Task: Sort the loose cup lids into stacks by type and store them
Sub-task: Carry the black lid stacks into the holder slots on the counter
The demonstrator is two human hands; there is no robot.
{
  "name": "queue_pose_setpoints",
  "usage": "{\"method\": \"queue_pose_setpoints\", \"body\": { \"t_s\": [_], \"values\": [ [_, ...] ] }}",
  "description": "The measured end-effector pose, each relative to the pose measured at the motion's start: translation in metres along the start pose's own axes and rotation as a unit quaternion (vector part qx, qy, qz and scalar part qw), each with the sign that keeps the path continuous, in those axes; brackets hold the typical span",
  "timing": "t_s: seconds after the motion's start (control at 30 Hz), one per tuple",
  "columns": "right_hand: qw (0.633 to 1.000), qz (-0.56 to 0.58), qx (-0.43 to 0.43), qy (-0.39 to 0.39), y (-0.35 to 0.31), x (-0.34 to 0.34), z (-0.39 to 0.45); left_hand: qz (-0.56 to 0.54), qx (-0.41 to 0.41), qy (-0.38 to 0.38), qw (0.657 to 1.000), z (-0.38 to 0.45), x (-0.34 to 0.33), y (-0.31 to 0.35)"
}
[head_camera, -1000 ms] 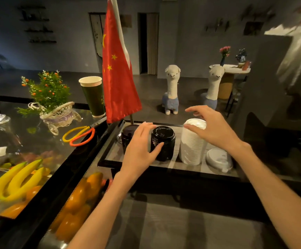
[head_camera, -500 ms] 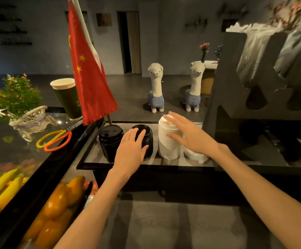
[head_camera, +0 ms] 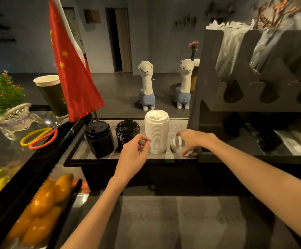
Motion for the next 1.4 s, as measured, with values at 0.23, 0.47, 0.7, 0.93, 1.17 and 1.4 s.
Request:
{"method": "queue_pose_setpoints", "body": {
  "t_s": [0.23,0.47,0.7,0.93,1.17,1.4],
  "values": [
    [0.999,0.046,0.006,-0.019,0.002,-0.004,0.01,-0.042,0.068,-0.028,0.996,-0.013,-0.014,-0.012],
    [0.986,0.125,0.035,0.104,-0.01,0.002,-0.034,-0.117,0.193,-0.088,0.97,-0.03,-0.034,-0.006],
    [0.946,0.219,0.095,0.221,-0.022,0.009,-0.109,-0.342,0.29,-0.153,0.88,-0.039,-0.056,0.026],
    [0.854,0.471,-0.006,0.22,0.031,0.019,-0.13,-0.374,0.26,-0.126,0.881,-0.024,-0.054,0.065],
    [0.784,0.547,0.016,0.292,0.064,0.041,-0.158,-0.334,0.183,-0.113,0.917,-0.013,-0.064,0.117],
    [0.772,0.508,0.025,0.381,0.104,0.08,-0.194,-0.292,0.093,-0.146,0.941,0.001,-0.075,0.182]
  ]
}}
Point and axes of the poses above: each hand's wrist, its own z-axis towards the middle knuckle, its own x-axis out of the back of the hand, y = z × x, the point moved 5 cm from there along z, towards the middle knuckle, and after that the axes turned 10 degrees about y, right-handed, at the moved point
